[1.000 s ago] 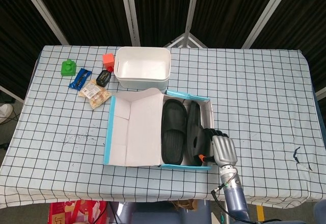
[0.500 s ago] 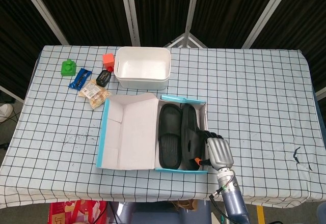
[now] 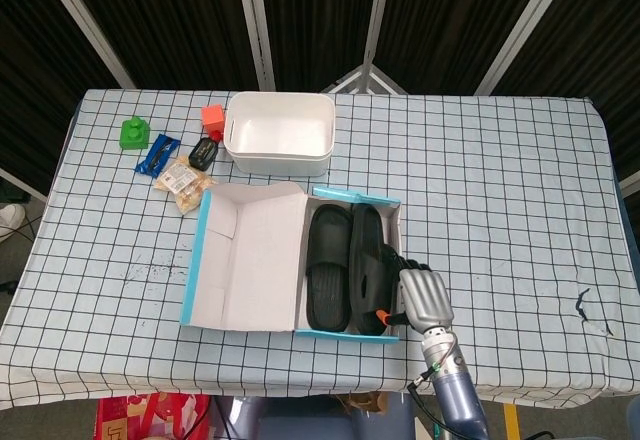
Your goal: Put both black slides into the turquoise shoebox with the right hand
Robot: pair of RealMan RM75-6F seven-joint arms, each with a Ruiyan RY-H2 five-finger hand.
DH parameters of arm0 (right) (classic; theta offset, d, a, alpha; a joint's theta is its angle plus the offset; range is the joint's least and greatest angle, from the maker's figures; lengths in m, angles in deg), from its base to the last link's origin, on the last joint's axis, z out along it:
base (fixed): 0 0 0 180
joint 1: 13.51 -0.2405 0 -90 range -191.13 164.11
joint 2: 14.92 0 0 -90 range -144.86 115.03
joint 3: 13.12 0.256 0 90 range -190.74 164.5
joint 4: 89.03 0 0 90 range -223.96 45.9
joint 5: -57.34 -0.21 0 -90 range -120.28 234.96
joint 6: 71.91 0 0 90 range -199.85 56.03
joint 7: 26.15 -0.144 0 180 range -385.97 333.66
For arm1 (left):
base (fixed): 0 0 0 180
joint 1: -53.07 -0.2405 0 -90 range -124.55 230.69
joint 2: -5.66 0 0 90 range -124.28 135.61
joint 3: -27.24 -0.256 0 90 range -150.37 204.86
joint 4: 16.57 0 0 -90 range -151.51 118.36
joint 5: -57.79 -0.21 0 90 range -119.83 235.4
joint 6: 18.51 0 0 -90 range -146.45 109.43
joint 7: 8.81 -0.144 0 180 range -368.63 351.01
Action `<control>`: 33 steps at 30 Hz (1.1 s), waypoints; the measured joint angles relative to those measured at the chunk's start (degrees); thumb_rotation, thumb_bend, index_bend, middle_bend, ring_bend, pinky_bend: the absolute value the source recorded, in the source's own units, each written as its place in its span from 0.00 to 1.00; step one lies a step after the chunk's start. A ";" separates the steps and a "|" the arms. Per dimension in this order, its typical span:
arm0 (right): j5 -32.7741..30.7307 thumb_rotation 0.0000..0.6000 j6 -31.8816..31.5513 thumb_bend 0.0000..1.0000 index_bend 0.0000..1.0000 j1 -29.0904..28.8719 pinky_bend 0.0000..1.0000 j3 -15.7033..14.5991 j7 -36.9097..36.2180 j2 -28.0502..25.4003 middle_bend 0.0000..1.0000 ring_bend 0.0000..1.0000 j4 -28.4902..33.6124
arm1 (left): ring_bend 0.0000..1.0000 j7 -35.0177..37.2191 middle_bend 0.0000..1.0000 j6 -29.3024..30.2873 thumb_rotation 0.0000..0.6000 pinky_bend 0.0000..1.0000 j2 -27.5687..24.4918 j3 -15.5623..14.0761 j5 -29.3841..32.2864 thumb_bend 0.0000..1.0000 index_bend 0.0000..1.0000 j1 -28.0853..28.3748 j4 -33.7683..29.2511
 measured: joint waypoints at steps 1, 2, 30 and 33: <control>-0.87 1.00 0.19 0.19 0.01 -0.21 0.29 0.10 0.74 -0.44 0.26 0.21 0.68 | 0.00 -0.01 0.00 -0.02 1.00 0.00 0.00 -0.01 0.00 0.36 0.03 0.01 0.00; -1.60 1.00 0.36 0.17 0.01 -0.37 0.29 0.19 1.20 -0.78 0.25 0.21 1.20 | 0.00 -0.04 0.00 -0.08 1.00 0.00 0.00 -0.03 -0.01 0.36 0.03 0.03 -0.01; 0.59 1.00 -2.66 0.53 0.51 -2.79 0.74 4.87 0.64 -5.40 0.38 0.42 10.65 | 0.00 0.52 0.00 0.64 1.00 0.00 -0.41 0.17 0.18 0.36 0.03 -0.46 -0.59; 3.42 1.00 -3.03 0.59 0.57 -3.24 0.82 5.79 -1.85 -1.76 0.45 0.50 7.03 | 0.00 0.89 0.00 0.81 1.00 0.00 -0.55 0.25 0.19 0.36 0.03 -0.59 -0.59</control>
